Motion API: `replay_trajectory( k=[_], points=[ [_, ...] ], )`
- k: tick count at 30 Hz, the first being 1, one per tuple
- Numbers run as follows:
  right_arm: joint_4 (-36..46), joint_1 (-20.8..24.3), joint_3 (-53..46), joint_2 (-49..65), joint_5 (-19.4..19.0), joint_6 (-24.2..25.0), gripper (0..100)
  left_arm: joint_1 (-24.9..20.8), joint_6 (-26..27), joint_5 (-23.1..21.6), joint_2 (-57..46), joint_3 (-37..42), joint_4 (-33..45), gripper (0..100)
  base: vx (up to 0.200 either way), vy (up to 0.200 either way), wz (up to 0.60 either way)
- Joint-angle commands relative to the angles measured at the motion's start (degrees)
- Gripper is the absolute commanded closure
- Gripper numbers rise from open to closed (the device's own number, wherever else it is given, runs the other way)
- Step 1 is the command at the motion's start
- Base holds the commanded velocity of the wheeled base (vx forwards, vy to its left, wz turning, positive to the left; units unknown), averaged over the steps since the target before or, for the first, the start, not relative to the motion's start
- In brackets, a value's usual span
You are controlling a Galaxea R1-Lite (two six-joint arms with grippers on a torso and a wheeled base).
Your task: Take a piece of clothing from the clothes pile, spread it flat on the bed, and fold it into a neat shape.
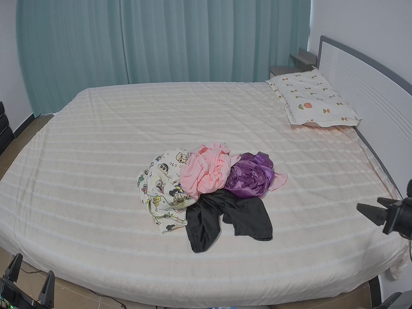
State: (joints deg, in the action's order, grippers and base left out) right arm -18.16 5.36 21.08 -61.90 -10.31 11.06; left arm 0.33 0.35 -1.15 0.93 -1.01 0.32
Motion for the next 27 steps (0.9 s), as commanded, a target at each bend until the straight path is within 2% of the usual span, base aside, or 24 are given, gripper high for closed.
replay_trajectory(
  k=[1, 7, 9, 10, 16, 27],
  points=[
    [-25.8, 6.1, 8.7, -47.8, 2.4, 11.2, 0, 0.0, -0.1, -0.1, -0.3, 0.8, -0.1, 0, 0.0, 0.0, 0.0],
    [-30.6, 9.8, 13.6, -58.8, 4.0, 17.7, 0, 0.0, -0.1, -0.1, -0.2, 0.8, -0.1, 0, 0.0, 0.0, 0.0],
    [-30.6, 9.8, 13.6, -58.8, 4.0, 17.7, 0, 0.0, -0.1, -0.1, -0.2, 0.8, -0.1, 0, 0.0, 0.0, 0.0],
    [-31.3, 11.1, 16.2, -63.5, 4.6, 18.7, 0, 0.0, -0.1, -0.1, -0.3, 0.8, -0.1, 0, 0.0, 0.0, 0.0],
    [-31.8, 12.8, 21.5, -70.3, 7.1, 21.9, 0, 0.0, 0.0, 0.0, -0.3, 0.8, -0.1, 0, 0.0, 0.0, 0.0],
    [-31.0, 14.9, 28.7, -75.7, 6.6, 21.8, 0, 0.0, 0.0, 0.0, -0.2, 0.8, -0.1, 0, 0.0, 0.0, 0.0]
  ],
)
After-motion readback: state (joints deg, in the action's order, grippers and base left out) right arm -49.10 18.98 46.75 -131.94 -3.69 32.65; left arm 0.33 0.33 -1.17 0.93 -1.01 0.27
